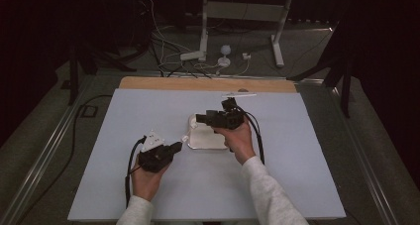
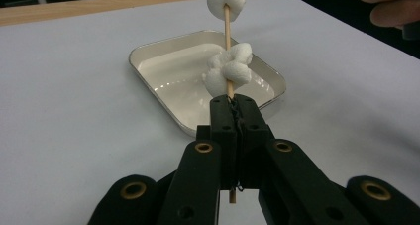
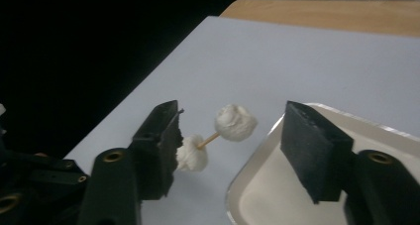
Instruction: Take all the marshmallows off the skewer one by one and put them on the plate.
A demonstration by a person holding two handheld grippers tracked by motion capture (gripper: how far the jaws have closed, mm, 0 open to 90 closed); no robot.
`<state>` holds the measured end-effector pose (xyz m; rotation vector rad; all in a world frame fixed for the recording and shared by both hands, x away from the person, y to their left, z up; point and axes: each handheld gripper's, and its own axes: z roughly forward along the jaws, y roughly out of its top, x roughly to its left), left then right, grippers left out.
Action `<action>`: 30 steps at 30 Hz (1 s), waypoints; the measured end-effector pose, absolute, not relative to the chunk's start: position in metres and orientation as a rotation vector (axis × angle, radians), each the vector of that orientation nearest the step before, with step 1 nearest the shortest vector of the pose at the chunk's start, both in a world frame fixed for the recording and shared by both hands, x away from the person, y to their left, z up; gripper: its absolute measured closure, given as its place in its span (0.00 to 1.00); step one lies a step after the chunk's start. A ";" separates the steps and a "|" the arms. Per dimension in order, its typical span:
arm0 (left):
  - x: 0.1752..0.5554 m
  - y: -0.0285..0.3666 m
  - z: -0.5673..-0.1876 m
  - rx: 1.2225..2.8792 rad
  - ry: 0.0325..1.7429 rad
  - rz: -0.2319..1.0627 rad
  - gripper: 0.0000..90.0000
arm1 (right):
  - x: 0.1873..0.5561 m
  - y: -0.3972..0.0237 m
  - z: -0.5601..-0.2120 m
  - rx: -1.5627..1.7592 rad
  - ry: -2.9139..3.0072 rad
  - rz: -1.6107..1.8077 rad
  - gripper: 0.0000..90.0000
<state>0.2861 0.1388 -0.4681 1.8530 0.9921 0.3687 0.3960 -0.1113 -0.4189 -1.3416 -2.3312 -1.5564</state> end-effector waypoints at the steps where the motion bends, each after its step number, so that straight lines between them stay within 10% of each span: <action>1: 0.286 0.139 -0.468 1.850 0.991 0.369 1.00 | 0.396 -0.110 -0.420 -1.345 -2.328 -1.551 0.49; 14: 0.283 0.135 -0.468 1.851 0.920 0.378 1.00 | 0.401 -0.111 -0.425 -1.405 -2.133 -1.514 0.82; 30: 0.280 0.134 -0.466 1.873 0.885 0.420 1.00 | 0.399 -0.116 -0.415 -1.466 -2.137 -1.609 0.88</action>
